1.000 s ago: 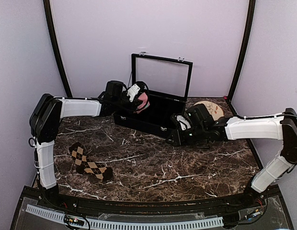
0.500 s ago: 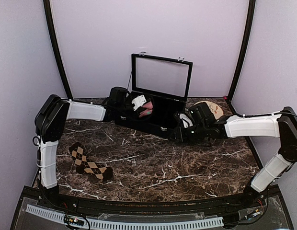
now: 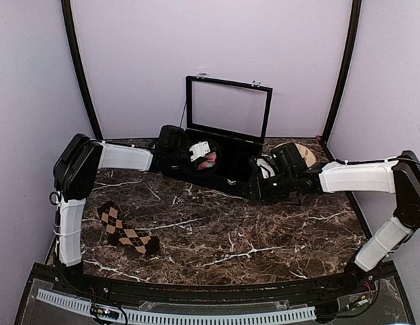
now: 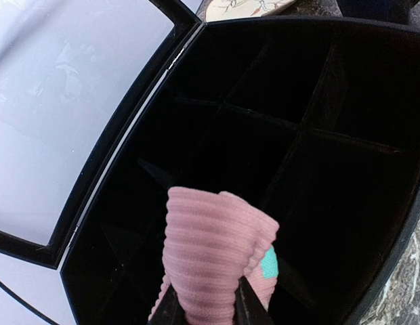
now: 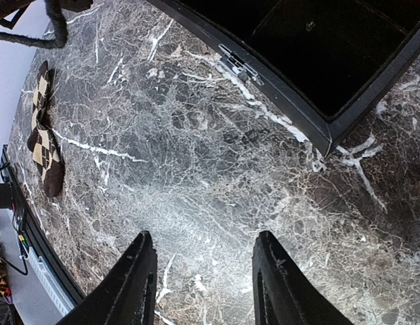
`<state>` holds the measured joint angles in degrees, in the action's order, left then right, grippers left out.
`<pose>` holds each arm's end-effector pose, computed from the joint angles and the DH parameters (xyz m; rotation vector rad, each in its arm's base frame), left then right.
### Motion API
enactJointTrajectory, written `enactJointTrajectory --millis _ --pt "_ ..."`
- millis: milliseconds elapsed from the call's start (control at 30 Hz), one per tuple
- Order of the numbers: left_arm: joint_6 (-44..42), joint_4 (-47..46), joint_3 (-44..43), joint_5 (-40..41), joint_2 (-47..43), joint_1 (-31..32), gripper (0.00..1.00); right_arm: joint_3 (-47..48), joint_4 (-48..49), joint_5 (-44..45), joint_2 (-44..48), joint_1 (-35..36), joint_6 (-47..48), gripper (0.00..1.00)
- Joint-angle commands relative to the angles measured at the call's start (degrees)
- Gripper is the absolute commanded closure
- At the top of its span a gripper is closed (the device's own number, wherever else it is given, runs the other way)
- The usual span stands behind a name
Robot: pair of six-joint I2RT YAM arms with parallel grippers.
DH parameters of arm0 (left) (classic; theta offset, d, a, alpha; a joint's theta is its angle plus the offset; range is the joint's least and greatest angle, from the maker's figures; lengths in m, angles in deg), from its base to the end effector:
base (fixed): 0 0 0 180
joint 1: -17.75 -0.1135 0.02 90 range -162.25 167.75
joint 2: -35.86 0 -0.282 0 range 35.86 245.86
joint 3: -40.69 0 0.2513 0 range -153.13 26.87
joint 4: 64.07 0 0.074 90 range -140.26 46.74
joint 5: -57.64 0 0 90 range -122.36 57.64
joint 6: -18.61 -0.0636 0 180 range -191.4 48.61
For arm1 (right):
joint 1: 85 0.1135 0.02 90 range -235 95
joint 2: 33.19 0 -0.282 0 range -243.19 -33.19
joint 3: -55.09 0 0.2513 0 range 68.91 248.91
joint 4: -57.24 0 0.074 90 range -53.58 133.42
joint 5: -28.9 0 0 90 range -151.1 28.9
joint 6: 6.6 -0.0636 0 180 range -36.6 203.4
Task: Roll the socks
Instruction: Place the sock in the storage box.
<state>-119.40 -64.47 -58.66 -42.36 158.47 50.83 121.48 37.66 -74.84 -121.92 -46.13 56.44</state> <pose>0.4370 -0.2979 0.1987 1.3606 1.4155 -0.0010 0.2609 0.2297 0.2092 -0.3821 2.4042 0.8351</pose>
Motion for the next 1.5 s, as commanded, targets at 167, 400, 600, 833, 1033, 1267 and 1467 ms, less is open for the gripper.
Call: enactJointTrajectory --millis 167,400,600,833,1033,1267,1467 --pt "-3.8 3.2 -0.5 8.3 0.1 0.0 1.00 -0.4 2.2 -1.4 0.2 -1.4 1.1 0.55" --pt "-4.8 1.7 0.1 13.6 -0.5 -0.7 1.00 -0.3 2.3 -1.9 0.0 -1.9 1.5 0.55" --pt "-5.7 3.6 -0.3 14.3 -0.8 -0.8 1.00 -0.2 2.3 -2.2 0.0 -2.2 1.6 0.55" --pt "-7.8 4.6 -0.8 15.0 -1.6 -0.9 1.00 -0.7 2.6 -2.6 0.1 -2.4 1.6 0.55" --pt "-6.7 19.4 -6.1 8.7 -0.7 -1.0 1.00 -0.7 2.4 -2.7 0.5 -2.4 1.5 0.55" --pt "-2.7 33.2 -15.4 2.4 3.1 -1.1 1.00 -0.4 2.4 -3.1 0.5 -2.5 1.5 0.55" --pt "-1.4 37.5 -19.0 0.5 5.6 -1.0 1.00 -0.9 2.0 -2.6 0.9 -2.6 1.6 0.55"
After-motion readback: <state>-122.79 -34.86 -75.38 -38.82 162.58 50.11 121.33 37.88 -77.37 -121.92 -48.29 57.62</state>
